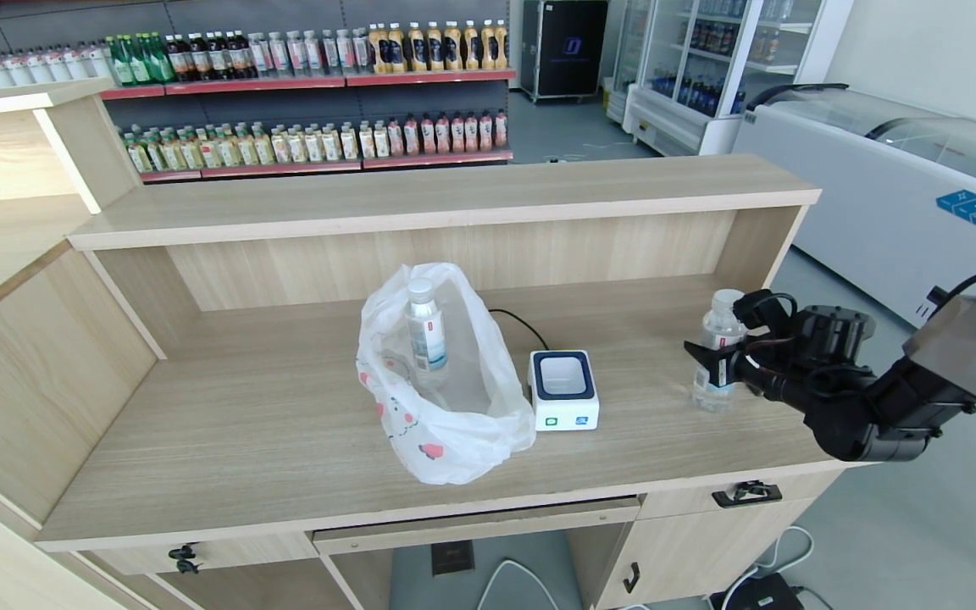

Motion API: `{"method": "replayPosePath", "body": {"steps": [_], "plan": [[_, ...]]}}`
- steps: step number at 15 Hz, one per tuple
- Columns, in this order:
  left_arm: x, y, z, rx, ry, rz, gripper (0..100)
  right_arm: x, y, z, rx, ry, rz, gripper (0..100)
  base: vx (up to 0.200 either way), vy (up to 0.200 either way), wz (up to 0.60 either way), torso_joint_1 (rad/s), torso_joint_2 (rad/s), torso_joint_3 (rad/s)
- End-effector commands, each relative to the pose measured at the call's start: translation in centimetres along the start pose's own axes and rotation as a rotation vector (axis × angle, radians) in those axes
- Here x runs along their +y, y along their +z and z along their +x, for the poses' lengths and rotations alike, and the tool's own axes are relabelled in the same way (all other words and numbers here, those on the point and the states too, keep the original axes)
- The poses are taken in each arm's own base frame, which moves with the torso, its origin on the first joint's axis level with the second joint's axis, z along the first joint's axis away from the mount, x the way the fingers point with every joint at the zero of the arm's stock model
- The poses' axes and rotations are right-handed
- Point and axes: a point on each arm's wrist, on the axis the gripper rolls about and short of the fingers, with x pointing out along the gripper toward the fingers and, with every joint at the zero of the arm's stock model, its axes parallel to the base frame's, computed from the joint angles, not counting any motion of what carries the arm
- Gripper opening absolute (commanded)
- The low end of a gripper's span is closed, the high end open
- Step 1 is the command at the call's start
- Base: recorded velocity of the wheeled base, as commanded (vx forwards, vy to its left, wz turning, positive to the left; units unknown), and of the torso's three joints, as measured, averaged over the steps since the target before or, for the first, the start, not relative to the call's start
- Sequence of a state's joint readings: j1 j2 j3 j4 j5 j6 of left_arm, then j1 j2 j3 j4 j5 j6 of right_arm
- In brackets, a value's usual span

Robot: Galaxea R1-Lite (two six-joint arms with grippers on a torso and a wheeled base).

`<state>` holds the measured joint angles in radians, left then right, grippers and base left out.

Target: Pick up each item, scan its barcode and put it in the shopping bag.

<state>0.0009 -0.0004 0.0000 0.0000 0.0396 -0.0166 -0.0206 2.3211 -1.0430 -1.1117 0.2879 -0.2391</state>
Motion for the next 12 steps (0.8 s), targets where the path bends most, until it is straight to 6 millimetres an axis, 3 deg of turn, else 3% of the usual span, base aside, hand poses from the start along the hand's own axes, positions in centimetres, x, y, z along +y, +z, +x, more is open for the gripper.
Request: {"method": "replayPosePath", "body": {"steps": [1, 2, 4, 5, 6, 8, 10, 12], "plan": [[0.0, 0.0, 0.0, 0.0, 0.001, 0.0, 100, -0.1, 2.0, -0.8, -0.043, -0.005, 0.03, 0, 0.0, 0.0, 0.0, 0.0, 0.0, 0.0], [0.0, 0.0, 0.0, 0.0, 0.001, 0.0, 100, 0.1, 3.9, -1.5, -0.075, 0.001, 0.07, 0, 0.0, 0.0, 0.0, 0.0, 0.0, 0.0], [0.0, 0.0, 0.0, -0.001, 0.001, 0.0, 100, 2.1, 10.1, -4.2, -0.148, 0.06, 0.187, 0, 0.0, 0.0, 0.0, 0.0, 0.0, 0.0], [0.0, 0.0, 0.0, 0.0, 0.001, 0.0, 100, 2.4, 11.6, -5.2, -0.159, 0.073, 0.21, 0, 0.0, 0.0, 0.0, 0.0, 0.0, 0.0], [0.0, 0.0, 0.0, 0.0, 0.001, 0.0, 100, 3.7, 16.4, -8.8, -0.185, 0.131, 0.305, 0, 0.0, 0.0, 0.0, 0.0, 0.0, 0.0], [0.0, 0.0, 0.0, 0.0, 0.001, 0.0, 100, 5.4, 22.3, -13.6, -0.24, 0.244, 0.438, 0, 0.0, 0.0, 0.0, 0.0, 0.0, 0.0], [0.0, 0.0, 0.0, 0.0, 0.001, 0.0, 100, 6.9, 26.4, -17.7, -0.265, 0.368, 0.469, 0, 0.0, 0.0, 0.0, 0.0, 0.0, 0.0], [0.0, 0.0, 0.0, 0.0, 0.001, 0.0, 100, 8.2, 28.5, -19.3, -0.282, 0.445, 0.526, 0, 0.0, 0.0, 0.0, 0.0, 0.0, 0.0]]}}
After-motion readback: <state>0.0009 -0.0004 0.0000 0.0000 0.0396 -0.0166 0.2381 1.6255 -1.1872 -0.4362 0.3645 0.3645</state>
